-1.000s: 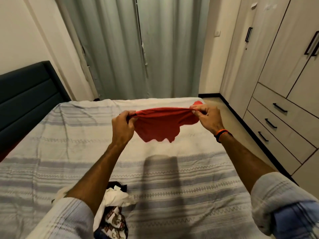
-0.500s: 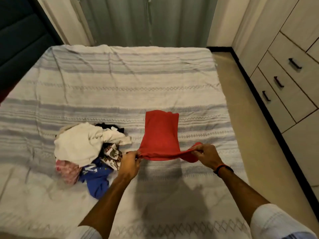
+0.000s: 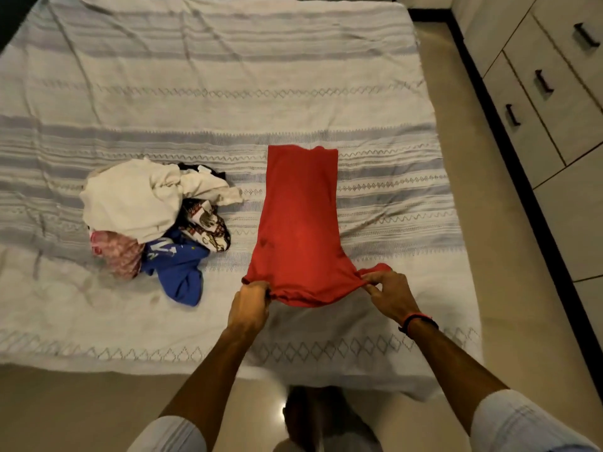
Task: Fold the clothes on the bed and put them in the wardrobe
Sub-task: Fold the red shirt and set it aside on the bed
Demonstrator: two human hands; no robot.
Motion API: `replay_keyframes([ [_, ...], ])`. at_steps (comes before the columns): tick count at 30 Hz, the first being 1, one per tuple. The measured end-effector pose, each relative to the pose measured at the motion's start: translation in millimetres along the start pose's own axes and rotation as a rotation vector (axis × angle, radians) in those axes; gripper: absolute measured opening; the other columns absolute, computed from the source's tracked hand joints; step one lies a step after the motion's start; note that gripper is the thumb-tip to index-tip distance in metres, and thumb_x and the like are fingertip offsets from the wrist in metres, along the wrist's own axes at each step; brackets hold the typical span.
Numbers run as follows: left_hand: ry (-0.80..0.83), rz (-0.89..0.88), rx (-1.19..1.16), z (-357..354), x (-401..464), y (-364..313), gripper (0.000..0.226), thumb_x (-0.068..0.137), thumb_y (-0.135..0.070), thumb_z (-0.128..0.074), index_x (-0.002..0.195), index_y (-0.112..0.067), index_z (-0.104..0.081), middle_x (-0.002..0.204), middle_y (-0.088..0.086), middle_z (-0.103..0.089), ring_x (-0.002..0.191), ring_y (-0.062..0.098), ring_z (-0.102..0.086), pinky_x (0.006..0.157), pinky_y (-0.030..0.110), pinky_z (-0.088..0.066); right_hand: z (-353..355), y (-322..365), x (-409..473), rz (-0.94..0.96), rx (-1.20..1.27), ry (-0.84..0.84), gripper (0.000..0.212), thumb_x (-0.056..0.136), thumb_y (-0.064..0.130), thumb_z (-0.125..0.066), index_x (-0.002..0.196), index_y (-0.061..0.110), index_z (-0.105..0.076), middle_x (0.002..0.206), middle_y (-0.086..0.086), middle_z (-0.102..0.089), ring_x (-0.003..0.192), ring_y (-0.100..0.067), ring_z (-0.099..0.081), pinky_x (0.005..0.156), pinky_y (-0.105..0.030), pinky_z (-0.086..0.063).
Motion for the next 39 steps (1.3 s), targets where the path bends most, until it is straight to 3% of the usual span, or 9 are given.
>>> replay_keyframes([
  [8, 0.008, -0.011, 0.053, -60, -17, 37, 0.016, 0.089, -0.005, -0.055, 0.094, -0.015, -0.066, 0.091, 0.008, -0.070, 0.081, 0.034, -0.066, 0.073, 0.040, -0.054, -66, -44, -30, -0.133, -0.056, 0.029, 0.026, 0.089, 0.003, -0.063, 0.112, 0.009, -0.074, 0.121, -0.007, -0.069, 0.120, -0.024, -0.060, 0.113, -0.033, -0.038],
  [12, 0.036, -0.026, 0.123, -88, -20, 56, 0.029, 0.089, -0.001, -0.054, 0.113, -0.012, -0.068, 0.113, 0.009, -0.069, 0.093, 0.034, -0.067, 0.082, 0.041, -0.055, -99, -68, -41, -0.143, -0.098, 0.078, 0.027, 0.091, 0.007, -0.062, 0.117, 0.009, -0.071, 0.129, -0.005, -0.065, 0.122, -0.023, -0.059, 0.113, -0.031, -0.035],
  [17, 0.325, 0.010, 0.247, -104, -22, 63, 0.037, 0.089, -0.003, -0.052, 0.125, -0.008, -0.057, 0.137, 0.012, -0.055, 0.120, 0.034, -0.055, 0.100, 0.040, -0.043, -122, -81, -52, -0.259, -0.145, 0.333, 0.025, 0.090, 0.019, -0.064, 0.114, 0.020, -0.072, 0.123, -0.004, -0.068, 0.115, -0.027, -0.061, 0.107, -0.035, -0.043],
  [23, 0.252, 0.089, 0.311, -92, -26, 26, 0.024, 0.086, -0.008, -0.061, 0.110, -0.008, -0.061, 0.118, 0.012, -0.063, 0.110, 0.033, -0.059, 0.091, 0.041, -0.049, -95, -72, -51, -0.372, -0.034, 0.124, 0.025, 0.087, 0.018, -0.069, 0.112, 0.017, -0.073, 0.114, -0.005, -0.072, 0.104, -0.021, -0.067, 0.101, -0.036, -0.051],
  [28, 0.216, -0.023, 0.085, -111, -12, -9, 0.023, 0.088, -0.017, -0.064, 0.110, -0.009, -0.063, 0.115, 0.010, -0.066, 0.109, 0.030, -0.061, 0.092, 0.038, -0.049, -66, -73, -30, -0.390, 0.010, -0.003, 0.033, 0.088, 0.017, -0.065, 0.120, 0.010, -0.068, 0.106, -0.007, -0.074, 0.098, -0.021, -0.068, 0.094, -0.033, -0.054],
  [35, 0.181, -0.183, -0.096, -153, 11, -62, 0.031, 0.090, -0.013, -0.064, 0.121, -0.011, -0.061, 0.124, 0.006, -0.062, 0.115, 0.021, -0.058, 0.100, 0.030, -0.042, -62, -102, 23, -0.507, 0.063, 0.014, 0.041, 0.090, 0.027, -0.067, 0.127, 0.011, -0.060, 0.118, -0.009, -0.067, 0.112, -0.025, -0.061, 0.099, -0.033, -0.048],
  [39, 0.220, -0.167, -0.053, -179, 21, -70, 0.045, 0.088, -0.010, -0.065, 0.131, -0.014, -0.055, 0.147, 0.003, -0.044, 0.132, 0.021, -0.044, 0.110, 0.033, -0.034, -79, -117, 44, -0.496, 0.115, 0.050, 0.047, 0.088, 0.034, -0.070, 0.126, 0.010, -0.058, 0.117, -0.008, -0.066, 0.112, -0.024, -0.061, 0.098, -0.037, -0.049],
])
Point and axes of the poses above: each hand's wrist, its own x-axis towards the middle knuckle, its own z-axis out of the back of the hand, y = z × x, the point moved 2 cm from there along x, towards the middle knuckle
